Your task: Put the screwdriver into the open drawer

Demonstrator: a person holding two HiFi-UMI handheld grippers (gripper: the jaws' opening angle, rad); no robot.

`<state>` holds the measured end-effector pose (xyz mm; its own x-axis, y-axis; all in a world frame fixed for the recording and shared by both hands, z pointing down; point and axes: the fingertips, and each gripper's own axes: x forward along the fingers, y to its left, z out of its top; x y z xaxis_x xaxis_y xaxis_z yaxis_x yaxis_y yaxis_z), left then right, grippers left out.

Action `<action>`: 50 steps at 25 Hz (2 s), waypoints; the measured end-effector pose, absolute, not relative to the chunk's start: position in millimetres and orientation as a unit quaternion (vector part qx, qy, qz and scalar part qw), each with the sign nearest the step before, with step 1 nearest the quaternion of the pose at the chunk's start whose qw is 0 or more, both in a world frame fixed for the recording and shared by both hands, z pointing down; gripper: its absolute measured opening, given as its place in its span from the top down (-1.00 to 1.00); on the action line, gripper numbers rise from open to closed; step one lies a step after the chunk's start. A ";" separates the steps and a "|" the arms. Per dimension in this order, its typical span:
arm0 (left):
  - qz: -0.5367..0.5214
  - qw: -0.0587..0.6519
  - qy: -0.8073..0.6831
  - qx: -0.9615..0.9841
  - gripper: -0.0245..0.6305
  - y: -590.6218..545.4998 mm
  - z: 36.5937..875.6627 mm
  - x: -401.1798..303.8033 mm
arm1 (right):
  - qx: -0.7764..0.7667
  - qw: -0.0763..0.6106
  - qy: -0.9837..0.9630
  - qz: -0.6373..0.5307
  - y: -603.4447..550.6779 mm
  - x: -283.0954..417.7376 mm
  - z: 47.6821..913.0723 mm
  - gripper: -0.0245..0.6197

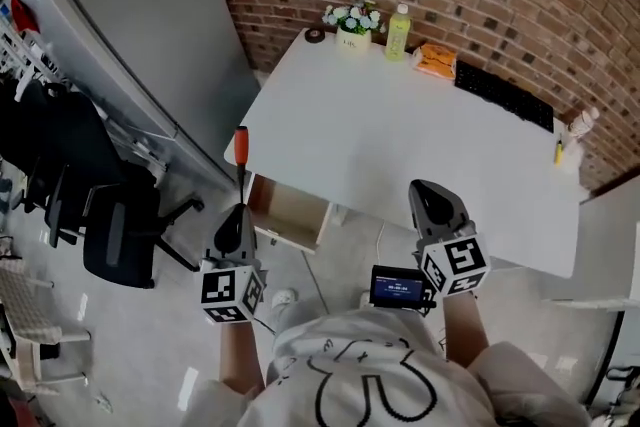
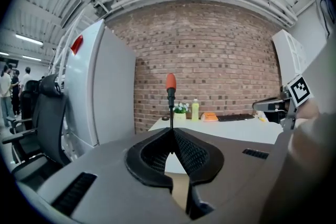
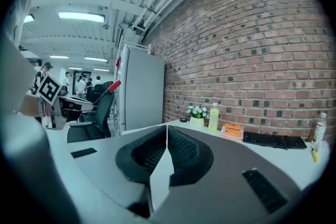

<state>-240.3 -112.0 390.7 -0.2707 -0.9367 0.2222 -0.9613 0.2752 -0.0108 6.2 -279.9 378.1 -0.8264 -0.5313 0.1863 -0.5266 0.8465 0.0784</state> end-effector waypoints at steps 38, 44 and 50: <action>0.141 0.175 -0.574 0.787 0.86 -118.9 513.6 -324.5 | 0.519 0.190 -0.828 0.096 -139.7 -24.0 478.6 0.86; 0.155 0.206 -0.569 0.781 0.86 -96.9 549.1 -313.9 | 0.498 0.216 -0.832 0.113 -130.0 -24.0 508.7 0.86; 0.173 0.239 -0.566 0.770 0.86 -85.2 587.9 -303.3 | 0.485 0.237 -0.834 0.119 -141.7 -13.9 533.4 0.86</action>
<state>-303.3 -85.2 587.9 0.2987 -0.7890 0.5369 -0.9543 -0.2442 0.1721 -13.9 -141.7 533.4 -0.4180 -0.7520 0.5098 -0.8645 0.5016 0.0312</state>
